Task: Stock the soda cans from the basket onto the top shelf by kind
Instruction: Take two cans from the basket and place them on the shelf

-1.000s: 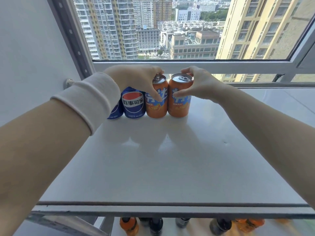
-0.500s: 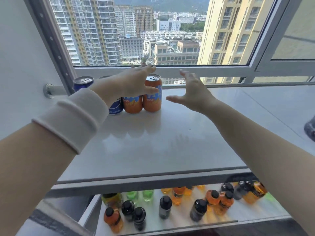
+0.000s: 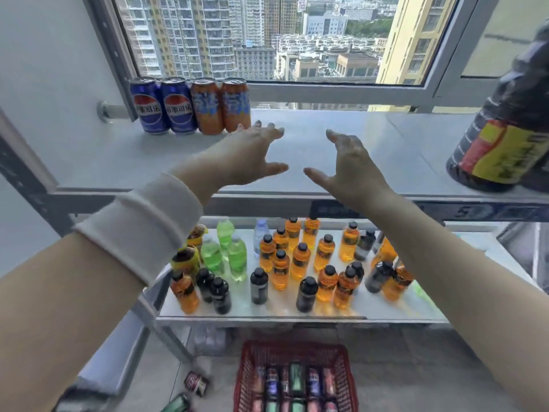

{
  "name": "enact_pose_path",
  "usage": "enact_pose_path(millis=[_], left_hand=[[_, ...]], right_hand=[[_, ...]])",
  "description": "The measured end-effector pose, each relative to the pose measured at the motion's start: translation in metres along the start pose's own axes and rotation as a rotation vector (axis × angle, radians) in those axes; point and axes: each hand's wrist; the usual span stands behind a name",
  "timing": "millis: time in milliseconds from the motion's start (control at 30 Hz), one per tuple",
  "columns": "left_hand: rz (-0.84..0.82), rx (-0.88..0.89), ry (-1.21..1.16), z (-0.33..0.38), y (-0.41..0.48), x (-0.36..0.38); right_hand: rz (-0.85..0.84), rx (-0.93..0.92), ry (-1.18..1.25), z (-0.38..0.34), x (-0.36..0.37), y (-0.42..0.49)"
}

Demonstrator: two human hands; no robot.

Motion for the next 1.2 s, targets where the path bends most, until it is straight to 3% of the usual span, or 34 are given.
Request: enact_pose_path(millis=[367, 767, 1000, 1200], left_hand=[[0.001, 0.033, -0.01, 0.057, -0.079, 0.058], [-0.297, -0.021, -0.115, 0.078, -0.173, 0.196], [-0.43, -0.159, -0.262, 0.097, -0.173, 0.284], [-0.567, -0.368, -0.507, 0.096, -0.189, 0.405]], right_hand=[[-0.031, 0.01, -0.072, 0.021, 0.012, -0.117], [-0.361, 0.176, -0.194, 0.075, 0.111, -0.26], [-0.575, 0.358, -0.147, 0.144, 0.16, -0.286], [-0.714, 0.57, -0.004, 0.217, 0.234, -0.302]])
Point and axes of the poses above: each hand's wrist, its own y-axis towards the middle knuckle, its own x-axis out of the palm, z = x × y, and after that the axes turned 10 degrees about x, right-handed
